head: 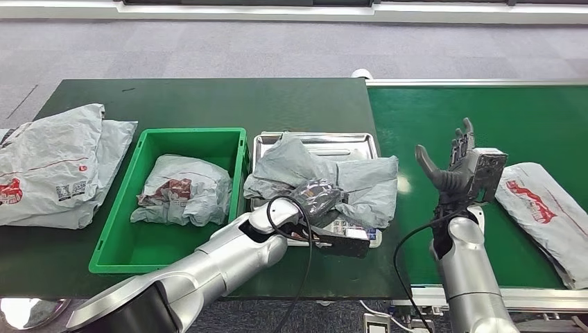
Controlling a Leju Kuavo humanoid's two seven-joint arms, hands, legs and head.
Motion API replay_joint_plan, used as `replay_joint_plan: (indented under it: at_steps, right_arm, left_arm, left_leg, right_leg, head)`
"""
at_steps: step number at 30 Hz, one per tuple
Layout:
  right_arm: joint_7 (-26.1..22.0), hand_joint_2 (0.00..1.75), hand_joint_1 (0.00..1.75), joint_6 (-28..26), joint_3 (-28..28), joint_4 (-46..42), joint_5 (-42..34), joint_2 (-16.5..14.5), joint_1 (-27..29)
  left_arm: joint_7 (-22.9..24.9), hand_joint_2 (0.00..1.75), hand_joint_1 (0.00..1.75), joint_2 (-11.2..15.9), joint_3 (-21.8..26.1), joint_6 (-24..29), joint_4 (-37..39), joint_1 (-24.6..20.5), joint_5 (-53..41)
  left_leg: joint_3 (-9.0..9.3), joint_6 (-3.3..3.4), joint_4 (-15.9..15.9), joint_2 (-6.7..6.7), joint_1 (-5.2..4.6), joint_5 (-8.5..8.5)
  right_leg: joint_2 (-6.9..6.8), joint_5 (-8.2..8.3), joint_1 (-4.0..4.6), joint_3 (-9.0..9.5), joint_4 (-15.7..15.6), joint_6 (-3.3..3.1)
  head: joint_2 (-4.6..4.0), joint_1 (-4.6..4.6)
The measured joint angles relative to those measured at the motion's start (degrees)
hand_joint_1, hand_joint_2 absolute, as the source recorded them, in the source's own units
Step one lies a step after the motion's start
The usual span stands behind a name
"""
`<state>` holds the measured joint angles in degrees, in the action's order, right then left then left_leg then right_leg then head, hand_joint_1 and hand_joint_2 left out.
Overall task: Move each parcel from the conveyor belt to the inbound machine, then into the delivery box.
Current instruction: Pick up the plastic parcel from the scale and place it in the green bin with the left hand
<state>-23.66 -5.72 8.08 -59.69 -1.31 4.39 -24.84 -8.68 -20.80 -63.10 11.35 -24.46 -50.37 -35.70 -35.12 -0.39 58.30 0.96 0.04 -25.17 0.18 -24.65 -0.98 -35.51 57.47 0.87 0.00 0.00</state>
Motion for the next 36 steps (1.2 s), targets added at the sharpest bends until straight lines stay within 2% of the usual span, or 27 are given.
replay_joint_plan:
  at_steps: [6,10,14,25,29,32,36]
  right_arm:
    - [1.03,1.75,0.0,0.31,0.73,-2.18,1.11,-0.14,1.26]
    - [1.47,1.75,0.0,0.63,0.77,-3.0,1.29,-0.22,1.69]
    - [1.54,1.75,0.0,0.67,0.78,-3.35,1.29,-0.23,1.84]
    - [1.54,1.75,0.0,0.7,1.06,-3.56,1.29,-0.28,1.9]
    - [1.55,1.75,0.0,0.75,1.34,-3.56,1.21,-0.34,1.89]
    - [1.51,1.75,0.0,0.67,1.38,-3.47,0.86,-0.37,1.74]
    - [0.78,1.75,0.0,-0.57,1.38,-2.05,0.05,-0.37,0.24]
  left_arm:
    - [-2.06,1.75,1.75,-0.03,0.04,3.62,-2.47,-1.55,6.82]
    - [-2.72,1.75,1.75,-0.03,0.92,7.85,-4.64,-4.33,6.83]
    - [-2.79,1.75,1.75,-0.03,1.7,8.35,-5.86,-5.73,6.76]
    - [-2.79,1.75,1.75,-0.03,2.05,8.49,-6.63,-5.81,6.27]
    - [-2.79,1.75,1.75,-0.02,2.58,11.16,-6.88,-5.92,4.26]
    - [0.16,1.75,1.75,0.12,3.67,16.86,-7.18,-6.85,-3.08]
    - [10.96,1.75,1.75,1.16,6.12,22.82,-6.41,-9.0,-22.32]
  left_leg:
    - [0.0,-0.01,0.0,0.0,0.0,0.02]
    - [-0.01,-0.01,0.01,0.0,-0.01,0.02]
    - [-0.01,-0.01,0.01,0.0,-0.01,0.01]
    - [-0.01,-0.01,0.0,0.0,-0.01,0.01]
    - [-0.01,-0.01,0.0,0.0,-0.01,0.02]
    - [-0.04,-0.01,0.0,0.01,0.0,0.02]
    - [-0.04,-0.03,-0.01,-0.01,0.0,0.03]
  right_leg:
    - [0.0,0.01,0.0,0.0,0.01,0.0]
    - [0.0,0.01,-0.01,0.01,0.01,0.0]
    - [0.0,0.01,-0.01,0.01,0.01,0.0]
    - [0.0,0.01,-0.01,0.01,0.01,0.0]
    - [0.0,0.01,-0.01,0.01,0.01,0.0]
    - [-0.01,0.01,-0.01,0.01,0.03,0.0]
    - [0.02,0.01,0.0,0.01,0.05,0.0]
  head:
    - [0.0,0.0]
    - [0.0,0.0]
    - [0.0,0.0]
    - [0.0,0.0]
    - [0.0,0.0]
    - [0.0,0.01]
    - [0.0,0.01]
